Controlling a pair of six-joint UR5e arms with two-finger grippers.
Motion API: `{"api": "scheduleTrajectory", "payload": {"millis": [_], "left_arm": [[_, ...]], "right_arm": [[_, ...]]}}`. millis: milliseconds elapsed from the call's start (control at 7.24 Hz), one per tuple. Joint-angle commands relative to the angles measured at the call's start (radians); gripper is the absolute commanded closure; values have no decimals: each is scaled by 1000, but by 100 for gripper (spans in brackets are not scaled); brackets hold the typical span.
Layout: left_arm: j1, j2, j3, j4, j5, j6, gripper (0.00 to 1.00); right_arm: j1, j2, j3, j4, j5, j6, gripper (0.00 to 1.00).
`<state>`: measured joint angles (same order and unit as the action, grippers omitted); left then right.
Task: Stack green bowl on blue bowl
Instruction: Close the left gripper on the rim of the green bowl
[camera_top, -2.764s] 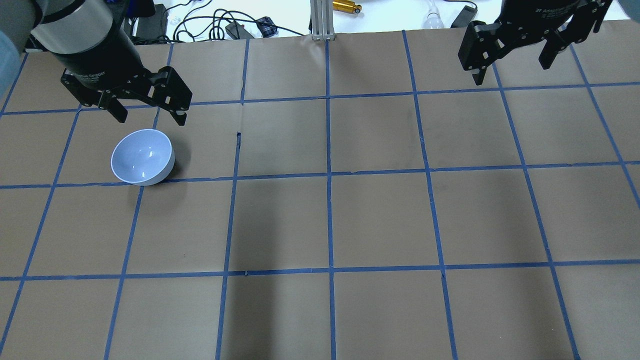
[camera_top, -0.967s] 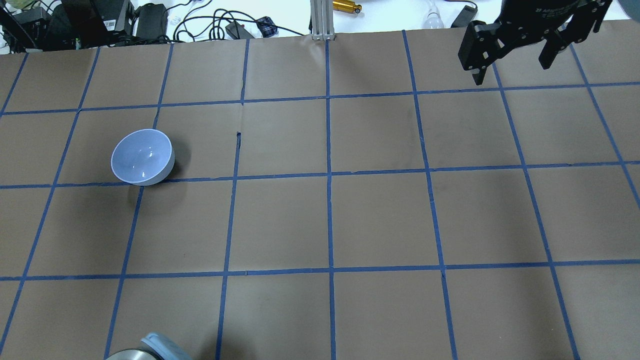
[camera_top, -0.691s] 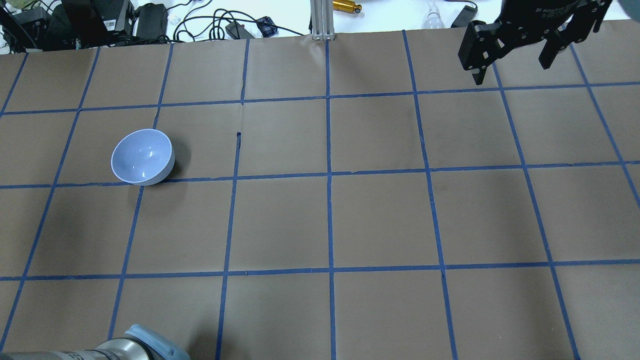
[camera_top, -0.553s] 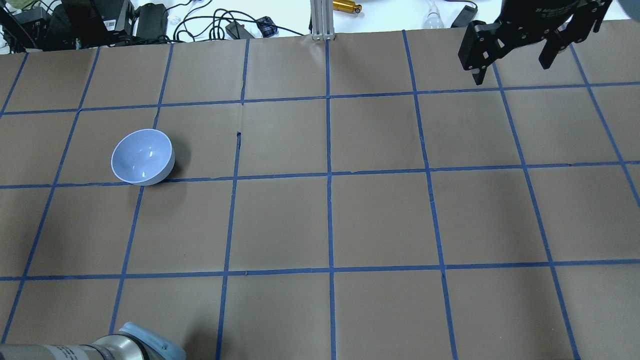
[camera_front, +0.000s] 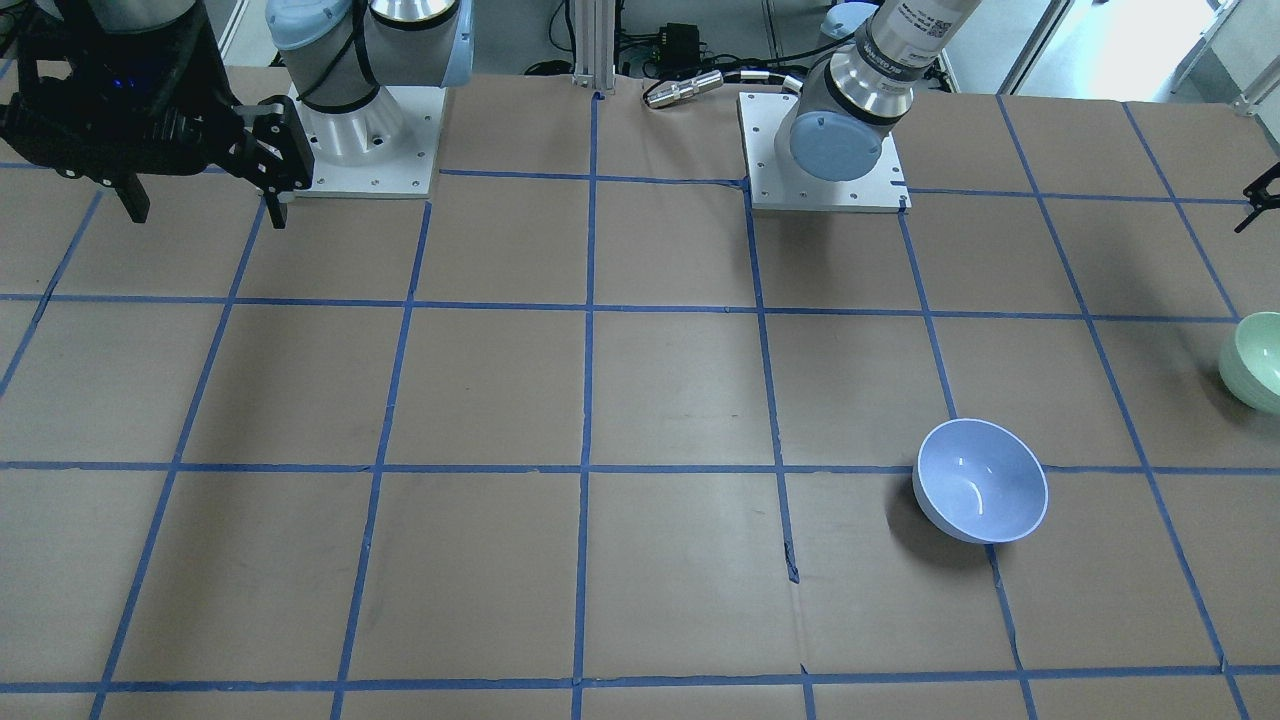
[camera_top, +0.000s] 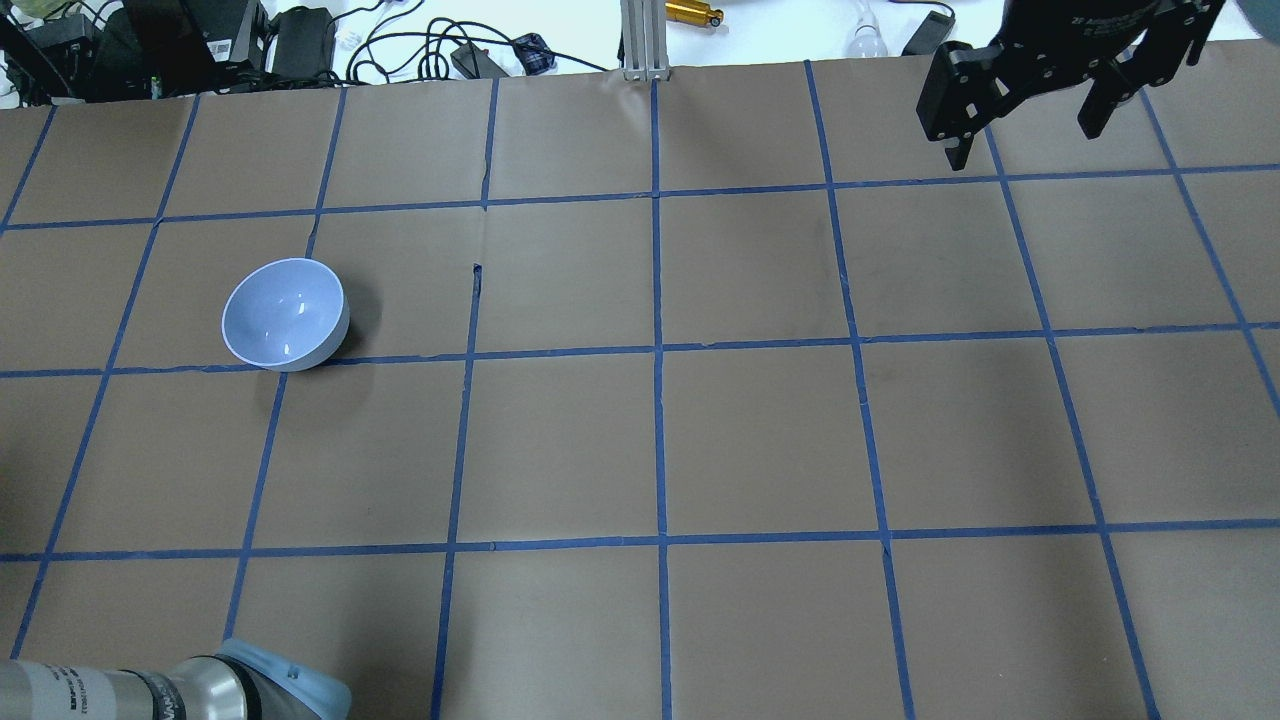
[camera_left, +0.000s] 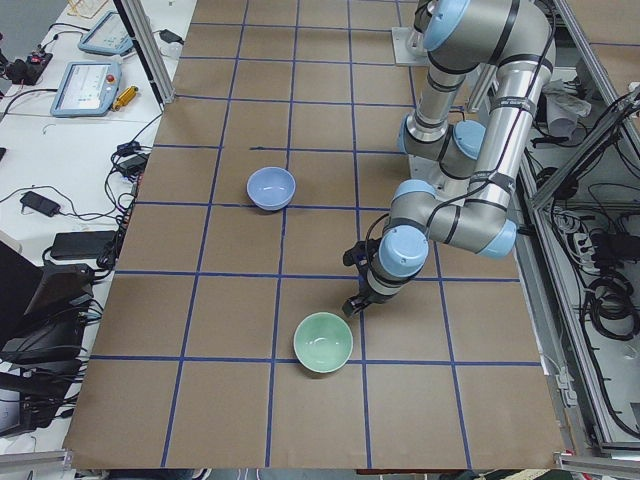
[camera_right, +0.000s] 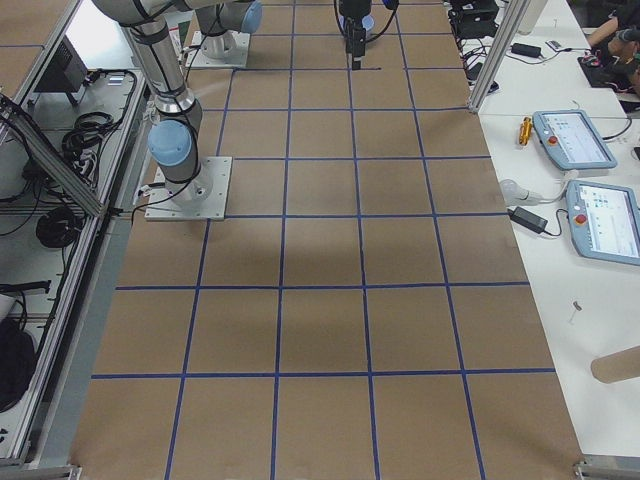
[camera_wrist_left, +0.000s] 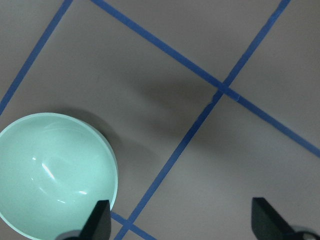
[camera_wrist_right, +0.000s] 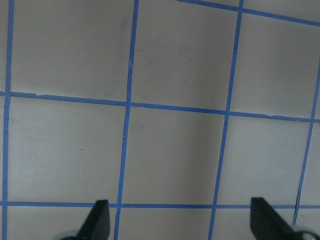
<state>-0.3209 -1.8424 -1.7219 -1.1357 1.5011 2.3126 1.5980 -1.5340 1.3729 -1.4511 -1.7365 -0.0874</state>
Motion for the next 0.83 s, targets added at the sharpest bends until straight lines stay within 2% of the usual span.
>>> {"api": "scheduleTrajectory", "payload": {"millis": [0,276,691], "left_arm": [[8,-98,51,43,-2,60,0],[5,-171,67,82,8,53,0],[-24,-205,71,94,66,10,0]], "right_arm": [[0,0,0,0,0,0,0],[0,0,0,0,0,0,0],[0,0,0,0,0,0,0]]}}
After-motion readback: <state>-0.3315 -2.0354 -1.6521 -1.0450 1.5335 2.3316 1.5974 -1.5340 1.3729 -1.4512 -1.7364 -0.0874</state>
